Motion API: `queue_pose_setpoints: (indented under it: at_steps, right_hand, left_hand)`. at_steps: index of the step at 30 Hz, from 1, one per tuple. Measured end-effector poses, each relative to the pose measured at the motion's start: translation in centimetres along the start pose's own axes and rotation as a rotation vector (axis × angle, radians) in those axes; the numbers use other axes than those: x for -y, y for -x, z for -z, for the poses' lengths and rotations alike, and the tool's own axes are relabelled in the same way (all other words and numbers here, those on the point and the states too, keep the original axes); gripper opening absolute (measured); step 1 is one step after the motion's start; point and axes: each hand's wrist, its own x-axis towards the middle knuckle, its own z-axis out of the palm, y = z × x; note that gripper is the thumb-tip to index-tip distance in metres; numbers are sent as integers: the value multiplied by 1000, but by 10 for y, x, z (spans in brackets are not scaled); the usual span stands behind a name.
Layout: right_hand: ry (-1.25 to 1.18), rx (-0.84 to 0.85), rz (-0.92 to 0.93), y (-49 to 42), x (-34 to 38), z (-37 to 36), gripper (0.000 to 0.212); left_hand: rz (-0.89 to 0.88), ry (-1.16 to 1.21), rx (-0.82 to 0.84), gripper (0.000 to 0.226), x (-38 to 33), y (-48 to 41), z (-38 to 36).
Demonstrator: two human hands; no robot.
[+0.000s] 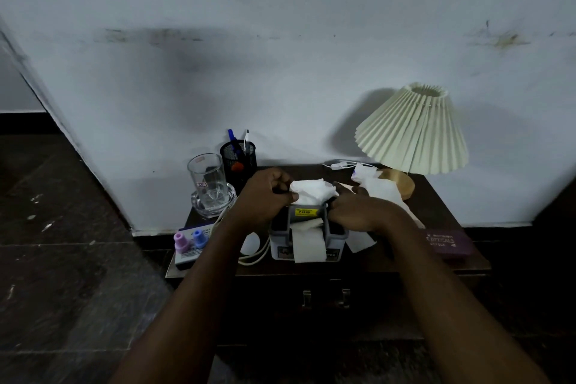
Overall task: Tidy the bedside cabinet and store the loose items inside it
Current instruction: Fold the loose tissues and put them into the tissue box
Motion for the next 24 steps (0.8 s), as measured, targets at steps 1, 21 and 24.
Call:
queue_pose_setpoints:
  at_steps: [1, 21, 24]
  right_hand:
    - [14, 25, -12, -2, 1, -3, 29]
    - [-433, -329, -44, 25, -13, 27, 13]
    - [-407, -616, -218, 41, -44, 40, 6]
  left_hand:
    - [12, 17, 0, 19, 0, 1, -1]
    - [-46, -46, -80, 26, -11, -4, -17]
    - [-49, 30, -62, 9, -11, -5, -20]
